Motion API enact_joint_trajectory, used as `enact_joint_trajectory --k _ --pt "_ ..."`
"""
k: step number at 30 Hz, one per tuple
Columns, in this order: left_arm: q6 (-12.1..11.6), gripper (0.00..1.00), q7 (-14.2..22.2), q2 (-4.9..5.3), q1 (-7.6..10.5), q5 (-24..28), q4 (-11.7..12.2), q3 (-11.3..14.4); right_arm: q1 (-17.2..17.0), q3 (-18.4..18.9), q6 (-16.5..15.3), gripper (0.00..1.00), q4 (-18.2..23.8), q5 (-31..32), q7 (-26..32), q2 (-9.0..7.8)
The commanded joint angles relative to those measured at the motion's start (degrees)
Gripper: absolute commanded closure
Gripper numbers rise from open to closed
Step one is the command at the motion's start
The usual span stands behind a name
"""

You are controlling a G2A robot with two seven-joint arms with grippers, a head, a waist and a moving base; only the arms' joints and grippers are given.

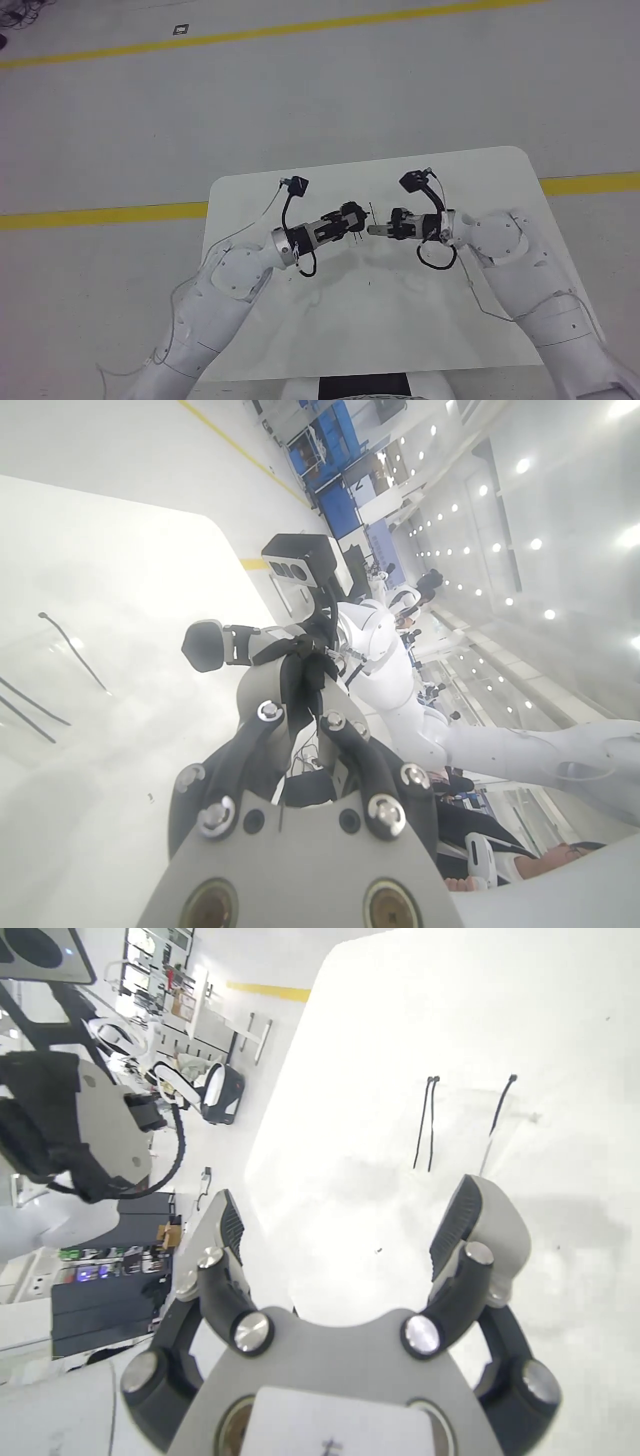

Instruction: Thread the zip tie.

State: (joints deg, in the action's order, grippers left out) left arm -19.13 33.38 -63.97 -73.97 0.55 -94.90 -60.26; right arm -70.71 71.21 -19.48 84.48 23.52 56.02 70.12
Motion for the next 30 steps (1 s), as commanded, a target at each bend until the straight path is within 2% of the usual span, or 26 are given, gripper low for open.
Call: enact_joint_trajectory --k 1,6,11,17,20,23,30 --pt "-0.4 1.0 -0.6 0.12 -0.62 0.3 0.2 -0.4 0.0 -0.1 0.0 0.0 -0.1 0.8 -0.8 -0.07" --pt "-0.4 1.0 -0.5 0.74 -2.86 2.0 -1.2 -2.8 0.0 -0.1 0.0 0.0 -0.1 0.8 -0.8 -0.07" --pt "-0.4 1.0 0.4 1.69 -5.79 2.7 -2.8 -7.4 0.0 -0.1 0.0 0.0 -0.1 0.8 -0.8 -0.07" --pt "-0.4 1.0 1.4 2.32 -8.85 2.8 -4.8 -10.5 0.0 -0.1 0.0 0.0 -0.1 0.8 -0.8 -0.07" --pt "-0.4 1.0 2.3 2.42 -9.19 2.6 -4.8 -10.9 0.0 -0.1 0.0 0.0 -0.1 0.8 -0.8 -0.07" --pt "-0.4 1.0 2.3 2.42 -9.19 2.6 -4.8 -10.9 0.9 -2.4 0.0 0.0 0.4 4.4 -1.7 -0.05" --pt "-0.4 1.0 2.3 2.42 -9.19 2.6 -4.8 -10.9 8.4 -10.2 0.0 0.0 -6.2 6.7 -1.8 0.91"
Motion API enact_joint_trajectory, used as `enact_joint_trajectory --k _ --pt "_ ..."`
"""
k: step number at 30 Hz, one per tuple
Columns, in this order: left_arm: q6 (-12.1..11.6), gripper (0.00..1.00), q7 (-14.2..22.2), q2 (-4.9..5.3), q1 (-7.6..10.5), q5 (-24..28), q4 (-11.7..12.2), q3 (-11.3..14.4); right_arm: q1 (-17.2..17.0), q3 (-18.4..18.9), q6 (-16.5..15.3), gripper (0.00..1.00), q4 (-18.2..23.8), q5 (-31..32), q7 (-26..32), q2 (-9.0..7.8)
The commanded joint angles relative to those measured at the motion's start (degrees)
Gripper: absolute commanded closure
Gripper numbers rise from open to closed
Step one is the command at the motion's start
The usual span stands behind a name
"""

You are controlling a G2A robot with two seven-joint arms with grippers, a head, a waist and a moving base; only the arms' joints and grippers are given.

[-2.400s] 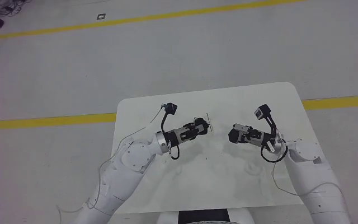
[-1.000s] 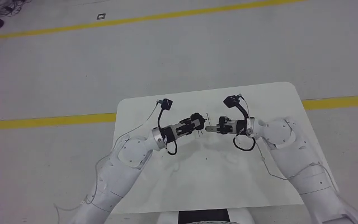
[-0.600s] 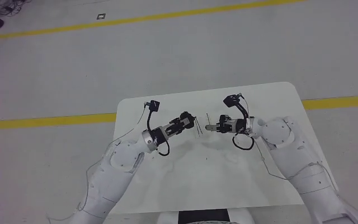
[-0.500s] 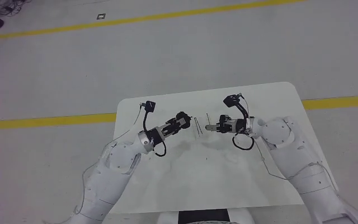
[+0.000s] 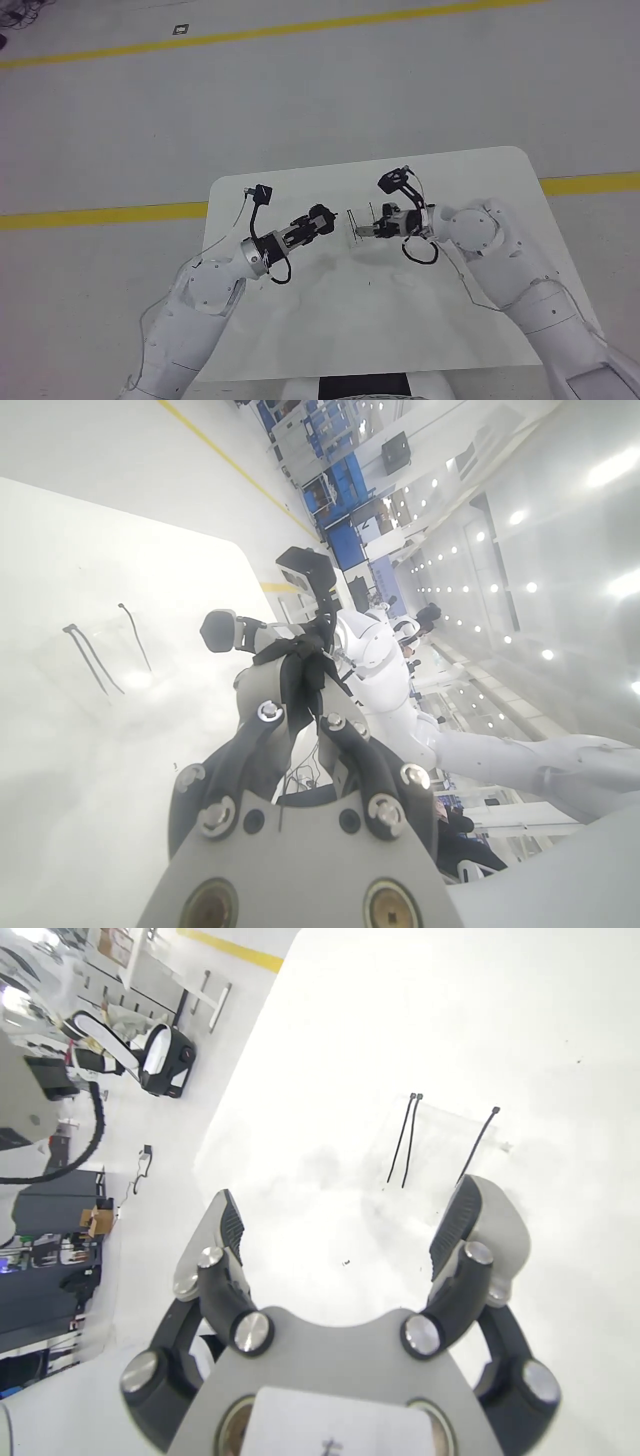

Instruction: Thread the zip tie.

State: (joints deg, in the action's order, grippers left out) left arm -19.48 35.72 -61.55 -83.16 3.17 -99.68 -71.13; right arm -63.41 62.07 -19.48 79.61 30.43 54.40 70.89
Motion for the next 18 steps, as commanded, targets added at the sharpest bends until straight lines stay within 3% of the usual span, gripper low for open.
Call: enact_joint_trajectory --k 1,8,18 --pt "0.0 1.0 0.0 0.0 0.0 0.0 0.0 0.0 2.3 -2.4 0.0 0.0 -3.1 -0.8 -0.3 0.32" --pt "0.0 1.0 0.0 0.0 0.0 0.0 0.0 0.0 7.7 -9.2 0.0 0.0 -10.5 -4.5 -2.1 0.97" --pt "0.0 1.0 0.0 0.0 0.0 0.0 0.0 0.0 7.5 -9.8 0.0 0.0 -10.1 -3.4 -3.1 0.95"
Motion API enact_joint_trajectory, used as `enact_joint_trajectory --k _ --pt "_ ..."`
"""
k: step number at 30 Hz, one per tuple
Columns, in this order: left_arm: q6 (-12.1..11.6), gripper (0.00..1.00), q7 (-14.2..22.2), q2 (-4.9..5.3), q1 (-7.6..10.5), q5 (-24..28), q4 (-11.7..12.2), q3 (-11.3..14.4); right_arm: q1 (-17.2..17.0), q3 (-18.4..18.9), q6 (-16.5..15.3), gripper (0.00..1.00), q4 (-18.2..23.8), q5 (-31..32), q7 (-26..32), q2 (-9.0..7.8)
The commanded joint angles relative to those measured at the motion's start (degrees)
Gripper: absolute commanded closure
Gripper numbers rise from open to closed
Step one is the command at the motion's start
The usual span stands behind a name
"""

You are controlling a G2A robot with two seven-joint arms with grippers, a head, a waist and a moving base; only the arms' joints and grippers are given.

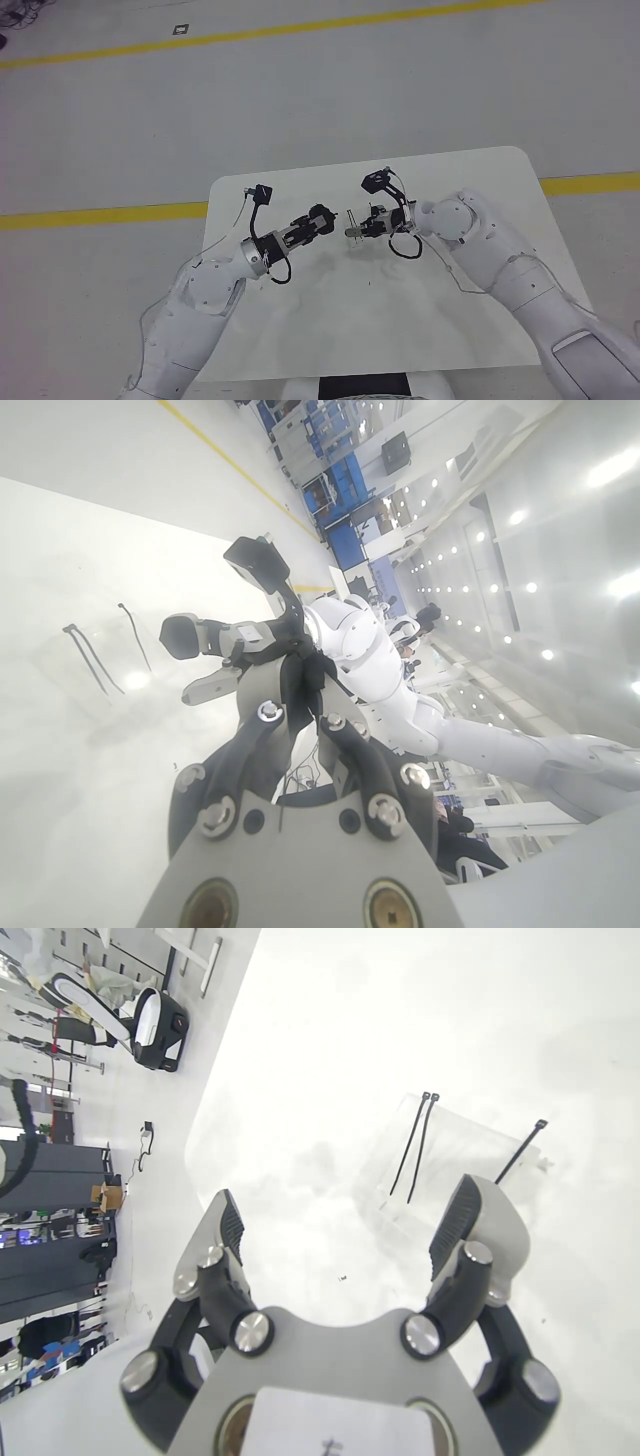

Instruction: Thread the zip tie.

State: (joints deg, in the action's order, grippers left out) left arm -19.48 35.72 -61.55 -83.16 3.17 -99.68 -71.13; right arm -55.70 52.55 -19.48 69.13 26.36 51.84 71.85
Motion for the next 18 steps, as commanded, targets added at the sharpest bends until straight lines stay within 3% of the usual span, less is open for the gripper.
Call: enact_joint_trajectory --k 1,15,16,17,18 --pt "0.0 1.0 0.0 0.0 0.0 0.0 0.0 0.0 -0.6 -0.5 0.0 0.0 0.6 0.2 -0.6 0.04" --pt "0.0 1.0 0.0 0.0 0.0 0.0 0.0 0.0 4.9 -5.5 0.0 0.0 -7.3 -2.7 -1.6 1.97" --pt "0.0 1.0 0.0 0.0 0.0 0.0 0.0 0.0 5.2 -6.0 0.0 0.18 -7.8 -2.7 -1.7 2.13" --pt "0.0 1.0 0.0 0.0 0.0 0.0 0.0 0.0 5.5 -6.4 0.0 0.45 -8.3 -2.8 -1.9 2.28" --pt "0.0 1.0 0.0 0.0 0.0 0.0 0.0 0.0 6.0 -6.9 0.0 0.52 -9.2 -2.9 -1.8 2.46"
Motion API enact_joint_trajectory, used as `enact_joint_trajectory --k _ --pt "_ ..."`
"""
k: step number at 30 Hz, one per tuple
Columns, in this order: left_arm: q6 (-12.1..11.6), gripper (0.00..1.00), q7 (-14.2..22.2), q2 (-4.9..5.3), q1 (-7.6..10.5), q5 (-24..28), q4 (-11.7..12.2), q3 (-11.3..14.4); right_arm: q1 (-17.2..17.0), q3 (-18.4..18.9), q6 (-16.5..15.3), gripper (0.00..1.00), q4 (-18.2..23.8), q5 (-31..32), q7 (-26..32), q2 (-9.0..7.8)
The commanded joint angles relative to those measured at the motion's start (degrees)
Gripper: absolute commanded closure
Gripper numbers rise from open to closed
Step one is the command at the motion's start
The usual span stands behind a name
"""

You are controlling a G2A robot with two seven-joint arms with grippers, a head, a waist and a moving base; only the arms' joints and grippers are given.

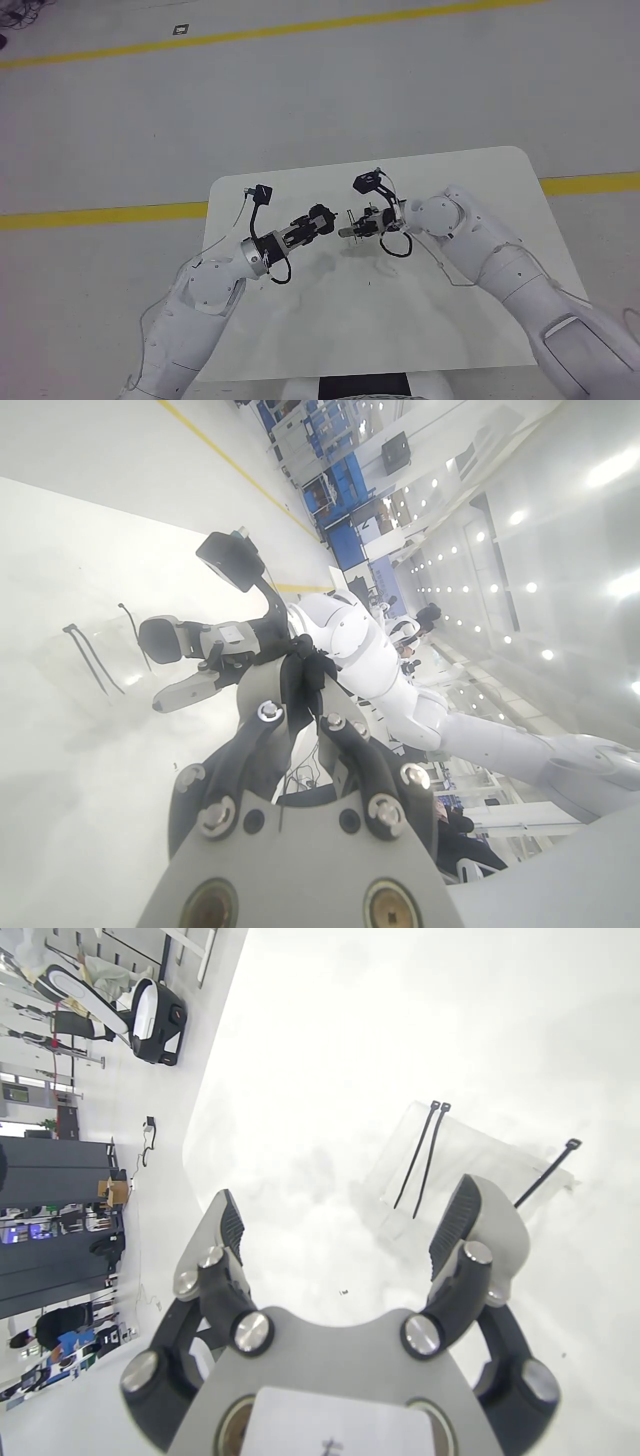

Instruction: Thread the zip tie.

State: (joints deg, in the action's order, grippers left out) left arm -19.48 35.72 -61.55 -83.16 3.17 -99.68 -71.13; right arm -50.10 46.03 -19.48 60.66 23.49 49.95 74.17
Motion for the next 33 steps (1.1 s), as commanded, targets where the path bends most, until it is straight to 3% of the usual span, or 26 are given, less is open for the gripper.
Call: enact_joint_trajectory --k 1,10,16,33 --pt "0.0 1.0 0.0 0.0 0.0 0.0 0.0 0.0 0.8 -0.8 0.0 0.53 -1.3 0.1 0.0 0.27" --pt "0.0 1.0 0.0 0.0 0.0 0.0 0.0 0.0 2.2 -2.7 0.0 0.56 -3.0 2.6 -0.8 0.72" --pt "0.0 1.0 0.0 0.0 0.0 0.0 0.0 0.0 2.3 -3.3 2.7 0.56 -1.9 5.9 -0.5 0.76" --pt "0.0 1.0 0.0 0.0 0.0 0.0 0.0 0.0 3.4 -5.7 8.5 0.7 -2.1 11.5 0.6 1.91"
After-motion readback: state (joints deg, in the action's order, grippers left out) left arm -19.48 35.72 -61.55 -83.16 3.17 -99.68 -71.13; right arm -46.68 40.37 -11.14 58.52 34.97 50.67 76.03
